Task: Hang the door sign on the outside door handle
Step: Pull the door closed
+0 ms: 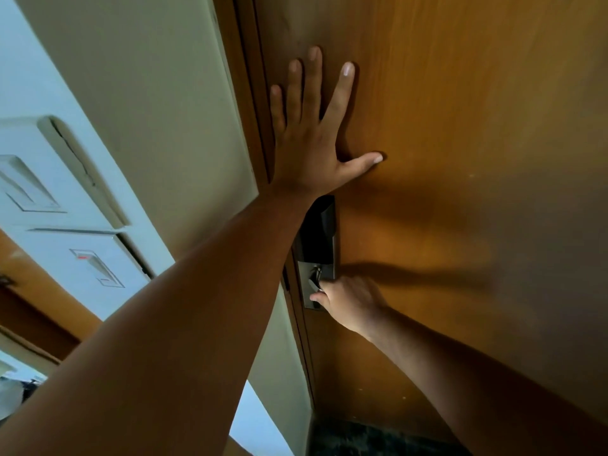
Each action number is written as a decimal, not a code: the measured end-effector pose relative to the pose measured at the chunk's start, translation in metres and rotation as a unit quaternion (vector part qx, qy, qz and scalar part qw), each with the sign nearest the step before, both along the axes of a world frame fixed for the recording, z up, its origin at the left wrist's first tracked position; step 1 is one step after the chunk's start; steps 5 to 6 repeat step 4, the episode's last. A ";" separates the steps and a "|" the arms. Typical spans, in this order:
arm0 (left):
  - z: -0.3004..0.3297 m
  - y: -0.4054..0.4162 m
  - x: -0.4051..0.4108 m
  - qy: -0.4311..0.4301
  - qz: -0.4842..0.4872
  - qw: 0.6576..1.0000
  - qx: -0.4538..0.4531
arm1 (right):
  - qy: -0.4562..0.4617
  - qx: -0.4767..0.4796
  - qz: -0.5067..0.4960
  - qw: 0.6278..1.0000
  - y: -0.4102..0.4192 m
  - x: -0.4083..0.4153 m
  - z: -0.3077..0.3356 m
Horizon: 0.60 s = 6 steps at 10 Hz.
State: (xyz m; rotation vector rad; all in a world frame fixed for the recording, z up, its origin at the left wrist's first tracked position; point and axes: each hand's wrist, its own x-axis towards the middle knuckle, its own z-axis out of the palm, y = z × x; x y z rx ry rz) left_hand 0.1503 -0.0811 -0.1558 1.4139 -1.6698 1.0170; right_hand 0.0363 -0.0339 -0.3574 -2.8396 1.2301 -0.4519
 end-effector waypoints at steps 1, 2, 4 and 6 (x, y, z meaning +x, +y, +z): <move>-0.001 -0.002 0.001 -0.001 -0.008 1.000 -0.012 | 0.032 -0.015 0.016 0.999 -0.004 0.002 0.001; -0.002 -0.002 0.001 0.000 -0.008 1.000 -0.009 | 0.055 -0.032 0.032 0.997 -0.002 0.000 0.004; 0.004 0.008 0.000 -0.002 -0.019 1.000 0.020 | 0.037 0.021 -0.034 0.999 0.013 0.001 0.020; 0.004 0.008 0.000 -0.002 -0.019 1.000 0.020 | 0.037 0.021 -0.034 0.999 0.013 0.001 0.020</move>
